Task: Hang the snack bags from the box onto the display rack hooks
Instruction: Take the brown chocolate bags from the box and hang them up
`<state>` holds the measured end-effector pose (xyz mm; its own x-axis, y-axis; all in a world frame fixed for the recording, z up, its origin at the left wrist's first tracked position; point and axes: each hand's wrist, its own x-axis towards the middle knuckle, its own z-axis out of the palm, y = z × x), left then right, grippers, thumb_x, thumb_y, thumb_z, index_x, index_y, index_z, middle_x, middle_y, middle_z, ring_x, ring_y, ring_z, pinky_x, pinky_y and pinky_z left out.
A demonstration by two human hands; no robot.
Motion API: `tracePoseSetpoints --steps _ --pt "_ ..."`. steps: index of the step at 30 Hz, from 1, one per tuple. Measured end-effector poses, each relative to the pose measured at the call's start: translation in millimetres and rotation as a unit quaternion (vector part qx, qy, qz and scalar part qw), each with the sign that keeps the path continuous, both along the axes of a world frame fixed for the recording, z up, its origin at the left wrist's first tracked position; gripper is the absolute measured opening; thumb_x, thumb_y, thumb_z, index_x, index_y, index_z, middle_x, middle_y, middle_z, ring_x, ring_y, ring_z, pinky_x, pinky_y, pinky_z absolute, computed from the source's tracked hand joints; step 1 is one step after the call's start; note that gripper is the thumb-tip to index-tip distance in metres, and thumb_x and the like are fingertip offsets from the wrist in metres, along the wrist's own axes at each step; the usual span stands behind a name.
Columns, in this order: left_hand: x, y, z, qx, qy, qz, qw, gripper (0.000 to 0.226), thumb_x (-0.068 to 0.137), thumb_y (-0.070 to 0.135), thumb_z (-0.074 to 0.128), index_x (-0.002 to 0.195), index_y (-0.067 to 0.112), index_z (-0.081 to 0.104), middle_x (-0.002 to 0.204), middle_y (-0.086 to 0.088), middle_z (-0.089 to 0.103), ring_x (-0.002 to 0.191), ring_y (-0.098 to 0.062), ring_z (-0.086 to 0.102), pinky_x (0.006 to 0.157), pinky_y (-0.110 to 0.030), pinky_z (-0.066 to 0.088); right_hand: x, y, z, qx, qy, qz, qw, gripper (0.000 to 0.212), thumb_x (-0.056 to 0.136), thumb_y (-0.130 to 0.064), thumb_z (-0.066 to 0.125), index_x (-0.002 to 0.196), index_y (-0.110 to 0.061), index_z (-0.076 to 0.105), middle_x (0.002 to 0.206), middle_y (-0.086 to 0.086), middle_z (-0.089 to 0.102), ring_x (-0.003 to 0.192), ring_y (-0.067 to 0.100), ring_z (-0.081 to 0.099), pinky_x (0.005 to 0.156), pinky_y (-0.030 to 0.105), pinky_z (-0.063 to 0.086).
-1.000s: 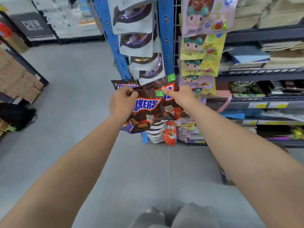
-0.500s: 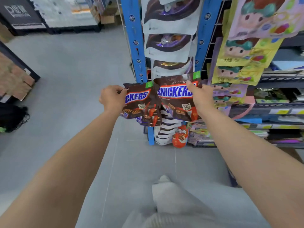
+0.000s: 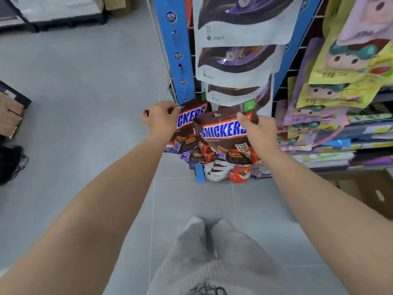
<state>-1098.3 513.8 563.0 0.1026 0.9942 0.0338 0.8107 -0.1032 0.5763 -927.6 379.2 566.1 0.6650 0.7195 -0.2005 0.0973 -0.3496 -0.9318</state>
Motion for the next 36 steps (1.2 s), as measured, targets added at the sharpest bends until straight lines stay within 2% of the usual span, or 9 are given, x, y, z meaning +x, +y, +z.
tracePoseSetpoints --steps 5,11,17,20,23,26,29,31,36 --pt "14.8 21.5 -2.2 0.03 -0.05 0.032 0.998 0.025 0.094 0.029 0.048 0.104 0.024 0.071 0.11 0.004 0.069 0.106 -0.016 0.056 0.104 -0.038 0.021 -5.8 8.7 0.3 -0.018 -0.016 -0.016 1.0 0.035 0.086 -0.033 0.064 0.078 0.001 0.066 0.08 0.016 0.069 0.07 0.021 0.065 0.069 0.034 0.051" --pt "37.7 30.5 2.9 0.008 -0.122 0.067 0.99 0.024 0.094 0.034 0.05 0.098 0.027 0.072 0.102 0.007 0.071 0.095 -0.013 0.058 0.094 -0.034 0.026 -11.1 14.7 1.6 -0.047 -0.036 -0.024 0.998 0.033 0.087 -0.036 0.062 0.058 -0.022 0.052 0.064 -0.003 0.06 0.061 0.004 0.058 0.058 0.02 0.044" --pt "44.3 28.6 1.3 -0.029 -0.145 0.099 0.984 0.019 0.093 0.036 0.05 0.085 0.031 0.067 0.085 0.01 0.067 0.074 -0.009 0.049 0.094 -0.034 0.03 -17.0 19.8 3.4 -0.038 -0.03 -0.021 0.999 0.027 0.088 -0.035 0.061 0.073 -0.012 0.058 0.074 0.001 0.062 0.063 0.003 0.059 0.061 0.015 0.046" --pt "48.0 29.6 5.1 -0.07 -0.182 0.125 0.973 0.015 0.09 0.038 0.052 0.077 0.031 0.058 0.082 0.011 0.067 0.075 -0.011 0.059 0.096 -0.037 0.034 -16.2 19.5 6.6 -0.031 -0.017 -0.008 0.999 0.027 0.088 -0.035 0.061 0.074 -0.012 0.059 0.074 0.001 0.064 0.066 0.004 0.061 0.063 0.017 0.047" --pt "49.3 32.6 4.4 -0.118 -0.22 0.146 0.957 0.014 0.086 0.035 0.056 0.075 0.027 0.056 0.077 0.01 0.066 0.07 -0.005 0.055 0.096 -0.039 0.035 -13.7 20.6 10.3 -0.024 -0.01 0.001 1.0 0.029 0.087 -0.034 0.061 0.073 -0.009 0.061 0.077 0.005 0.067 0.068 0.009 0.064 0.068 0.023 0.049" --pt "50.1 38.1 6.7 -0.158 -0.27 0.154 0.937 0.016 0.079 0.034 0.063 0.067 0.025 0.056 0.068 0.009 0.064 0.077 -0.015 0.063 0.087 -0.042 0.05 -12.9 21.7 14.3 -0.02 -0.012 0.004 1.0 0.03 0.088 -0.035 0.061 0.079 -0.006 0.062 0.078 0.006 0.067 0.069 0.011 0.064 0.07 0.025 0.049" --pt "52.1 42.5 15.5 -0.2 -0.296 0.162 0.92 0.008 0.083 0.022 0.065 0.082 0.017 0.06 0.079 0.0 0.065 0.07 -0.015 0.064 0.071 -0.031 0.058 -12.0 22.9 16.5 -0.018 -0.01 0.004 1.0 0.035 0.088 -0.035 0.06 0.082 -0.001 0.064 0.084 0.01 0.069 0.075 0.017 0.066 0.077 0.031 0.052" --pt "53.6 45.2 17.6 -0.223 -0.315 0.171 0.907 0.014 0.083 0.02 0.066 0.094 0.013 0.059 0.086 -0.004 0.067 0.073 -0.017 0.067 0.072 -0.031 0.059 -11.7 23.3 17.6 -0.016 -0.005 -0.002 1.0 0.042 0.088 -0.035 0.061 0.087 0.007 0.064 0.087 0.014 0.071 0.08 0.022 0.068 0.081 0.036 0.053" --pt "54.6 41.5 16.6 -0.255 -0.328 0.195 0.888 0.013 0.086 0.014 0.058 0.099 0.013 0.056 0.073 0.0 0.057 0.064 -0.012 0.056 0.058 -0.024 0.047 -12.1 21.3 14.8 -0.021 -0.007 0.004 1.0 0.04 0.087 -0.036 0.061 0.084 0.004 0.064 0.086 0.014 0.071 0.081 0.023 0.068 0.082 0.037 0.053"
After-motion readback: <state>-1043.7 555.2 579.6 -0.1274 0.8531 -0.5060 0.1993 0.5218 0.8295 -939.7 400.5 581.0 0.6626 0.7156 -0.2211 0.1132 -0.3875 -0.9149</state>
